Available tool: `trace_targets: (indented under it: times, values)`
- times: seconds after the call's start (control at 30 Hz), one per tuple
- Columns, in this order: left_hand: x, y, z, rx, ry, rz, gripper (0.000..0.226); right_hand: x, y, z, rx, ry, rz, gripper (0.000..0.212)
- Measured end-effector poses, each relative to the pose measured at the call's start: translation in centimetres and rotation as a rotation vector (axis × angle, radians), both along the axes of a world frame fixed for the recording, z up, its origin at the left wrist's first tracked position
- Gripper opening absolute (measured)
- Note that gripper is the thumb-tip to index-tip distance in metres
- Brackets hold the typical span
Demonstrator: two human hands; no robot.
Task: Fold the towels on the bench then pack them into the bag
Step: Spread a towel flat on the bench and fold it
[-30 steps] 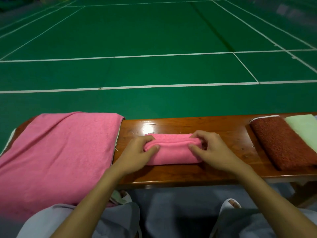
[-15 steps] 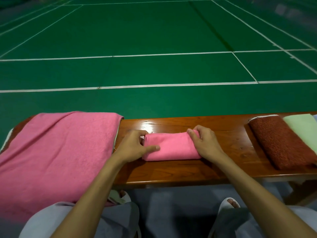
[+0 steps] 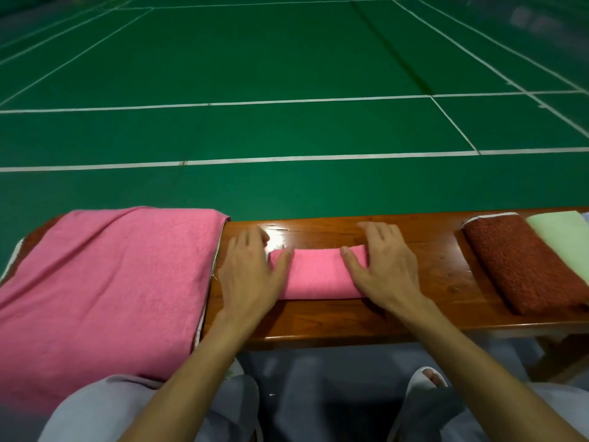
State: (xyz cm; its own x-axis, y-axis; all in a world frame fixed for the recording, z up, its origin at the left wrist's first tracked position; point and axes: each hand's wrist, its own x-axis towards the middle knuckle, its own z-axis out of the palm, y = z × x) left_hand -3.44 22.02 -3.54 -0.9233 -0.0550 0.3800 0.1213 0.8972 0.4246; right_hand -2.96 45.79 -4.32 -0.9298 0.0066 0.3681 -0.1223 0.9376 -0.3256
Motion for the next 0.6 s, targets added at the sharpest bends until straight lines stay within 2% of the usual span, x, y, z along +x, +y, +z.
trace_targets:
  times: [0.03,0.1,0.2,0.27,0.37,0.5,0.6]
  values:
    - [0.4,0.7,0.2,-0.061,0.086,-0.067,0.032,0.2,-0.5,0.1,0.064,-0.006,0.054,0.06]
    - [0.9,2.0,-0.1,-0.19,0.128,-0.252,0.042,0.8,-1.9,-0.1,0.162,-0.078,0.145,0.067]
    - [1.3,2.9,-1.6,-0.344,-0.099,-0.374,0.055,1.2,-3.4,-1.3,0.242,-0.258,0.207,0.065]
    - [1.3,2.8,-2.2,-0.349,-0.266,-0.38,0.063,1.1,-3.3,-1.8,0.254,-0.313,0.2,0.062]
    - [0.5,2.4,-2.5,-0.368,-0.289,-0.349,0.068,0.8,-2.4,-1.7,0.246,-0.344,0.136,0.059]
    - [-0.4,0.9,-2.3,-0.305,-0.393,-0.213,0.072,0.9,-0.4,-1.5,0.201,-0.448,0.02,0.056]
    - [-0.1,0.3,-2.3,-0.266,-0.392,-0.138,0.07,1.0,0.1,-1.2,0.157,-0.49,0.003,0.058]
